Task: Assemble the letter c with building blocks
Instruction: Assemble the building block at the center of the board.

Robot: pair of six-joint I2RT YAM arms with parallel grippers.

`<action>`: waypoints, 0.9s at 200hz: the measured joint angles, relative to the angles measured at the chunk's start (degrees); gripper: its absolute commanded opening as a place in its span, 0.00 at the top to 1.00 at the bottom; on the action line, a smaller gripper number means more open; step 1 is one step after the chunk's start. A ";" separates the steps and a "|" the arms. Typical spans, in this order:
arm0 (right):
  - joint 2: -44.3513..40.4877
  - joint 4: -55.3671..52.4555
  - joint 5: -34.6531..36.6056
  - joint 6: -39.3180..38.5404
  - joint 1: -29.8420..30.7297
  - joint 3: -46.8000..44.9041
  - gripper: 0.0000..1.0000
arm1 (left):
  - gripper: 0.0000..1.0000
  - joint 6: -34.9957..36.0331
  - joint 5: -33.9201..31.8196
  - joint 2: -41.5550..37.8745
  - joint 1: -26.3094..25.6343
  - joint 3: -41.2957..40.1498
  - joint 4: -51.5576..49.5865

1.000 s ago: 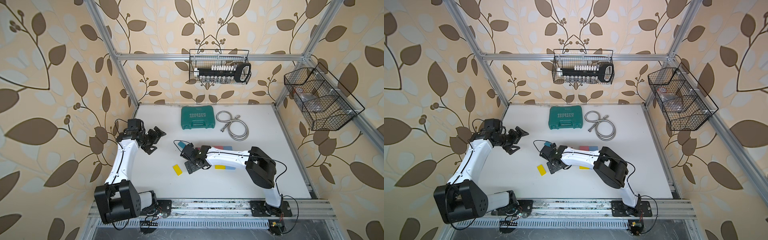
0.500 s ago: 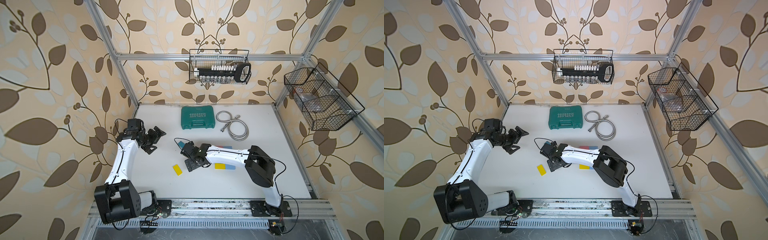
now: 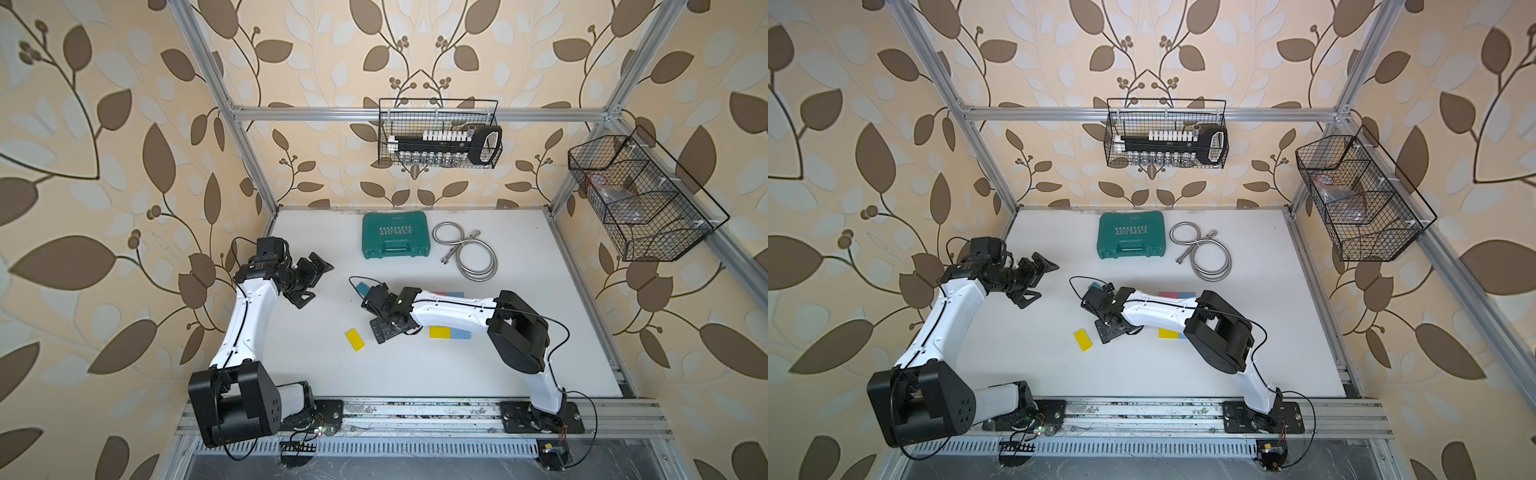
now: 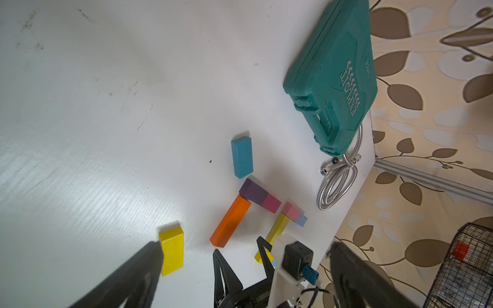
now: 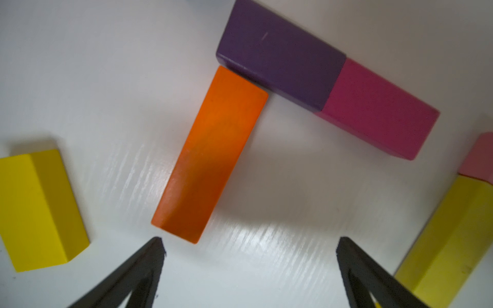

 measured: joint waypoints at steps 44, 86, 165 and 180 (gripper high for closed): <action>1.16 0.20 -0.50 0.00 -0.39 0.00 0.01 | 0.01 -0.02 0.00 0.00 0.00 0.00 0.02; 1.53 0.31 -0.66 0.00 -0.74 0.00 0.01 | 0.01 -0.02 0.00 0.00 0.00 0.00 0.04; 1.53 0.39 -1.07 0.00 -1.51 0.00 0.01 | 0.01 -0.07 -0.02 0.00 -0.37 0.00 0.46; 1.53 0.46 -1.49 0.00 -1.51 -0.02 0.01 | 0.01 -0.07 0.00 0.00 -0.37 0.00 0.46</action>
